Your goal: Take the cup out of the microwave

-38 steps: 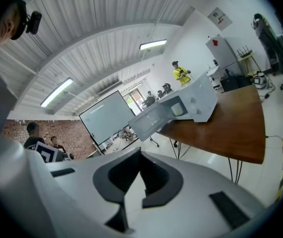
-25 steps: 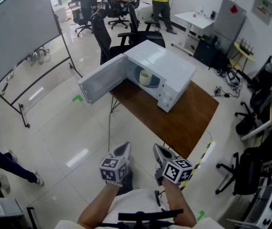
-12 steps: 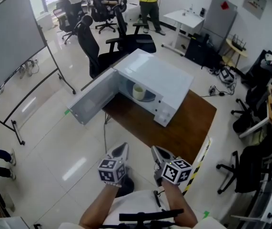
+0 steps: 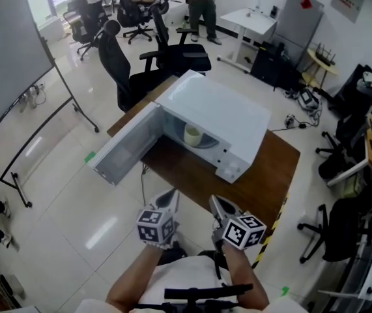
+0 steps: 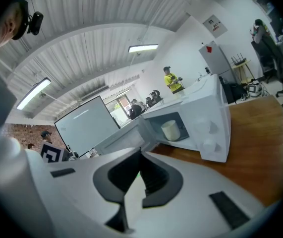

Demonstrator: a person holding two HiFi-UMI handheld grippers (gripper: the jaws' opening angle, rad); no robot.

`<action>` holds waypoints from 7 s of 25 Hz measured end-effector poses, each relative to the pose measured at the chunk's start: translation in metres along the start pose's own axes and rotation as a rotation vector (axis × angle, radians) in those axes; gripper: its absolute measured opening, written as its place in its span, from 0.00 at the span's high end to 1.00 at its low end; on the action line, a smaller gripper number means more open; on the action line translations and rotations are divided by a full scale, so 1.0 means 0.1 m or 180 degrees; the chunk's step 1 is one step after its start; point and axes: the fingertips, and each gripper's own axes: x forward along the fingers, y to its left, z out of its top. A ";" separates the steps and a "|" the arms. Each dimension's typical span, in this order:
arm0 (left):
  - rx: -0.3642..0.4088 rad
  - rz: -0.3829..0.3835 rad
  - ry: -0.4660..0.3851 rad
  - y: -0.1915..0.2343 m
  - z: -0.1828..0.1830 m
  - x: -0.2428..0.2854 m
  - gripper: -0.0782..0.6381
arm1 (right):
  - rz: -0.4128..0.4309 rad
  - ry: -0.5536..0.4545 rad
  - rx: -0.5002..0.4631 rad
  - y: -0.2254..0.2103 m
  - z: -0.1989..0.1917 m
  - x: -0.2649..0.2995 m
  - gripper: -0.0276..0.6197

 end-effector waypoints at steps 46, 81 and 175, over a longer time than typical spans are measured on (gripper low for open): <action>0.0515 -0.0151 -0.0148 0.53 0.58 1.51 0.29 | -0.0074 0.0006 -0.0131 -0.28 0.61 0.63 0.94; 0.0794 -0.0041 0.0196 0.91 0.41 3.23 0.08 | -0.0695 0.0277 -0.0438 -0.55 1.13 1.23 0.94; 0.0599 0.0126 -0.0690 -0.49 0.80 0.21 0.23 | -0.0089 0.0161 -0.0284 -0.33 0.69 0.12 0.94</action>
